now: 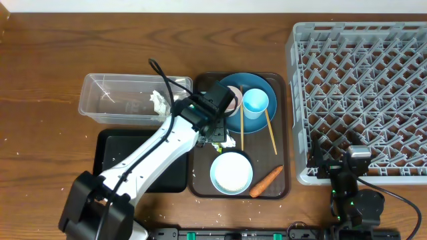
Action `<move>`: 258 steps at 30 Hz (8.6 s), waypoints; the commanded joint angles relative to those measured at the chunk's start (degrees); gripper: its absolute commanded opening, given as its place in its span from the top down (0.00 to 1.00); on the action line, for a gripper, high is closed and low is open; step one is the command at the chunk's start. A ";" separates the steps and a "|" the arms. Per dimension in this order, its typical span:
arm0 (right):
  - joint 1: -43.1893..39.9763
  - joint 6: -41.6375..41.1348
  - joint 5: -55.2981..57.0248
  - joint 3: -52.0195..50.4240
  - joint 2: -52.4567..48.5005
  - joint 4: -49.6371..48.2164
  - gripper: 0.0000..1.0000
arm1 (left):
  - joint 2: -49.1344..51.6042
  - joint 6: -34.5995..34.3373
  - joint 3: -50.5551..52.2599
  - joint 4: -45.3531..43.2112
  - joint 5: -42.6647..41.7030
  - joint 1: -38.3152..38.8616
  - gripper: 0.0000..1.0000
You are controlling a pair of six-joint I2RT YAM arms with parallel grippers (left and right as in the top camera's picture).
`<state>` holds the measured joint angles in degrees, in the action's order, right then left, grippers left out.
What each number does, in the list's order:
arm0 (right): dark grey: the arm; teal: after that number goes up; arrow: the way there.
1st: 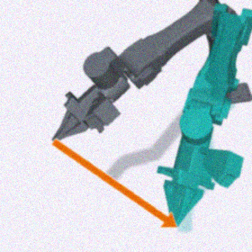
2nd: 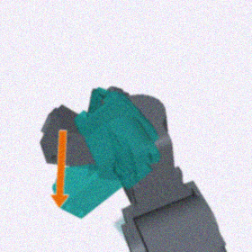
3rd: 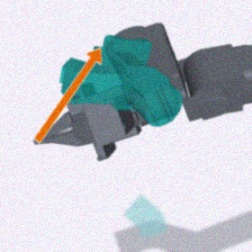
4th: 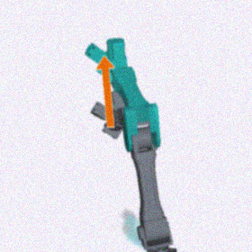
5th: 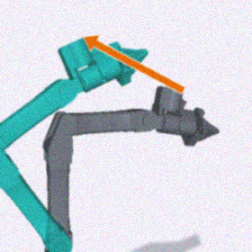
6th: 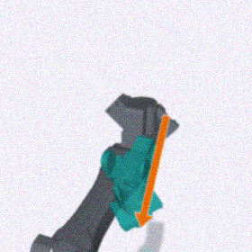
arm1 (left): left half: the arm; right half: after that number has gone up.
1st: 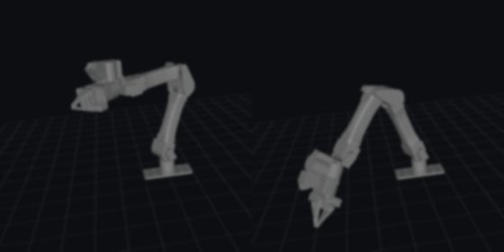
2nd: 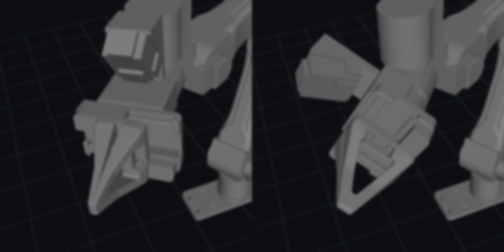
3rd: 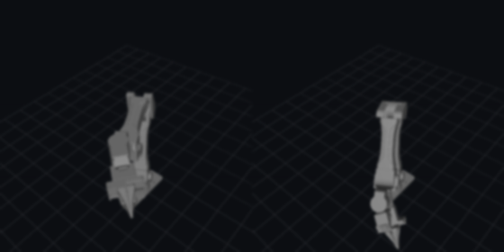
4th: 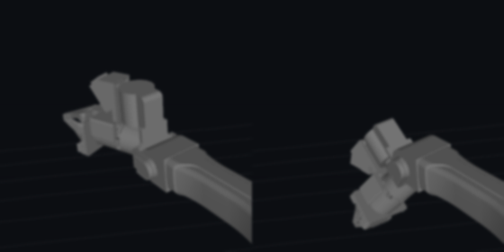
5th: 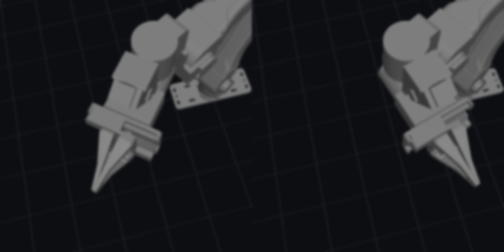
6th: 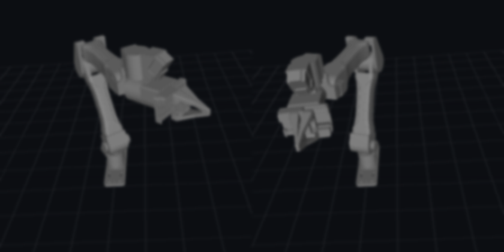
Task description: Sort waste into correct bins and load items into the dishwasher rack
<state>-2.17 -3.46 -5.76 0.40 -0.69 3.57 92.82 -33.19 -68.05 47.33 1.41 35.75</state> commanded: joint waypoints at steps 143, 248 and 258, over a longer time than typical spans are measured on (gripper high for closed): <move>-0.22 -0.13 -0.07 -0.09 0.26 0.11 0.01 | -14.93 2.03 -0.76 11.45 -7.04 -15.98 0.57; -0.22 -0.13 -0.04 -0.09 0.26 0.13 0.01 | -6.36 -1.99 4.92 2.34 -4.55 15.02 0.66; -0.22 -0.13 -0.07 -0.09 0.26 0.13 0.01 | -6.32 -2.01 7.65 -0.13 -3.52 23.04 0.66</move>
<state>-2.17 -3.46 -5.76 0.40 -0.69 3.60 86.85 -35.73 -61.95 47.48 -2.42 57.08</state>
